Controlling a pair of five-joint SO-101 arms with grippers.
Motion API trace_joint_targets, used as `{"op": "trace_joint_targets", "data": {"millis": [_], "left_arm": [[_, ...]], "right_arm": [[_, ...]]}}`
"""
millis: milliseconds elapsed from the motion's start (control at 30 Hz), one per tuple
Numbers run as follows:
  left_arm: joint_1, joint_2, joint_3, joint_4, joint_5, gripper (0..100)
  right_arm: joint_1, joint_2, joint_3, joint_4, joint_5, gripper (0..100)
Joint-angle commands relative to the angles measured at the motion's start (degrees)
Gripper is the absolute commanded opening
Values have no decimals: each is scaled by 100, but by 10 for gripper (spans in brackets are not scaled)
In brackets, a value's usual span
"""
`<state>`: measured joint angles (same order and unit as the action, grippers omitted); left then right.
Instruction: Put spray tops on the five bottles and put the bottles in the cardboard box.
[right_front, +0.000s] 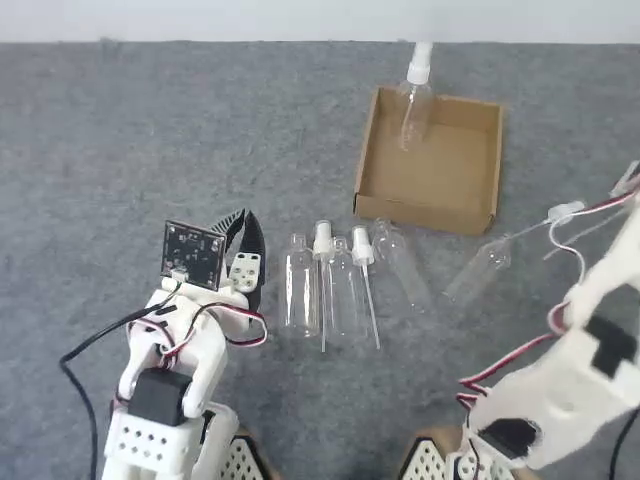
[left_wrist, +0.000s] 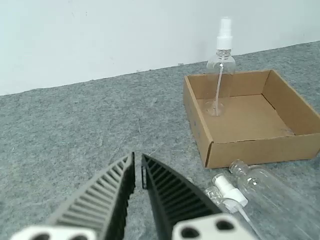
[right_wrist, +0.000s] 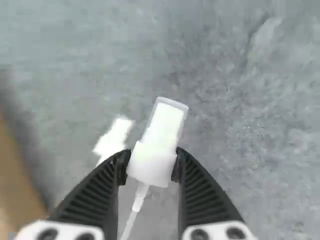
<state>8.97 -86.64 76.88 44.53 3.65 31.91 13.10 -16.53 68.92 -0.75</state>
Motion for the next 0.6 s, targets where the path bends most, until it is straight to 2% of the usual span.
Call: {"op": "trace_joint_targets", "data": {"millis": [0, 133, 300, 433, 567], "left_arm": [[-255, -26, -268, -158, -44, 12], [-1108, 396, -804, -141, -26, 12], [-1732, 1705, -1965, 413, -44, 12], [-2312, 2611, -2730, 835, -88, 12], [-3015, 3103, -3143, 835, -396, 12]], "right_arm": [[-620, -1218, -387, 593, 158, 9], [-1763, -2000, -387, 1297, 158, 9], [-3846, -2334, -360, 1771, 105, 9], [-5508, -2053, -299, 1473, -440, 9], [-6668, -1270, -290, 769, -835, 9]]}}
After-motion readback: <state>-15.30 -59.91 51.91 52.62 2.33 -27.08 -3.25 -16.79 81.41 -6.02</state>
